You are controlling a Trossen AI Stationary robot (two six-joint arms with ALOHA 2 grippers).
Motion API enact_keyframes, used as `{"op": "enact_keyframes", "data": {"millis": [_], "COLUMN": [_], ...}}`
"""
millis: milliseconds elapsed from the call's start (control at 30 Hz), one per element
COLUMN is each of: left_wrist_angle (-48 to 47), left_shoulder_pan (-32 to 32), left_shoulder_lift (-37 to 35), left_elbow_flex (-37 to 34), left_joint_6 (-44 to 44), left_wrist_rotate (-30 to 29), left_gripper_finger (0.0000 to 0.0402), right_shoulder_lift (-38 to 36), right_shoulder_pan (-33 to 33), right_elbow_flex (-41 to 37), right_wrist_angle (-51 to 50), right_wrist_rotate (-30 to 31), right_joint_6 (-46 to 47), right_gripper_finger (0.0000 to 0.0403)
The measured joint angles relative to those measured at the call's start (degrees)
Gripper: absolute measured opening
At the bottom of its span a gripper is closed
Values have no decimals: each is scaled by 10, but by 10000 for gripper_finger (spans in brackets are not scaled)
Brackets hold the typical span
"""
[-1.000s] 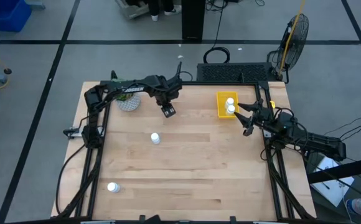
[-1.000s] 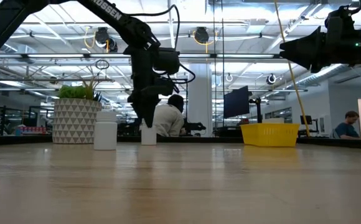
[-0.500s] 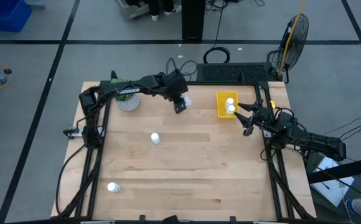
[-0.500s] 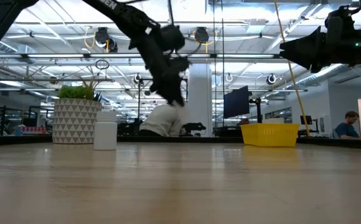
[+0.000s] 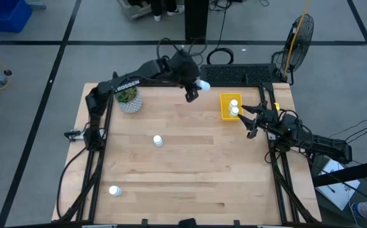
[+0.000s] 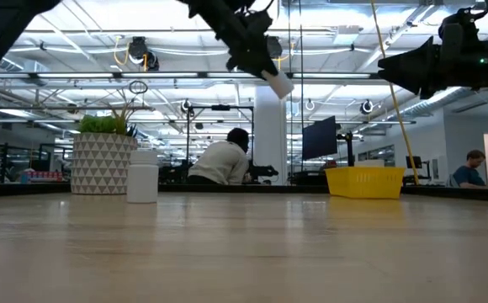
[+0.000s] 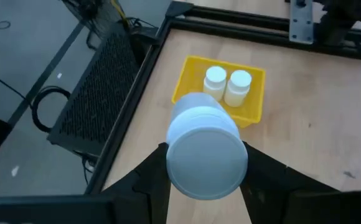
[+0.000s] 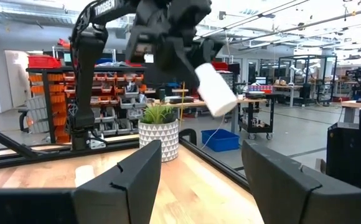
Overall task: Pick and place pill bottles into a basket
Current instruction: Put the top white medicine bottle into the yellow bin
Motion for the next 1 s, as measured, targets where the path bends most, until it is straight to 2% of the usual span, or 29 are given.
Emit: {"op": "enact_keyframes", "data": {"millis": [167, 300, 700, 1000], "left_wrist_angle": [-36, -31, 17, 82], "left_shoulder_pan": [5, 6, 3, -2], "left_shoulder_lift": [44, 77, 175, 177], "left_elbow_flex": [94, 123, 128, 129], "left_joint_6": [11, 12, 10, 0], "left_wrist_rotate": [-4, 4, 65, 82], "left_gripper_finger": [157, 157, 157, 157], "right_shoulder_lift": [0, 0, 0, 0], "right_shoulder_pan": [0, 0, 0, 0], "right_elbow_flex": [0, 0, 0, 0], "right_wrist_angle": [-1, -1, 0, 1], "right_wrist_rotate": [0, 0, 0, 0], "right_joint_6": [0, 0, 0, 0], "right_gripper_finger": [215, 215, 215, 215]}}
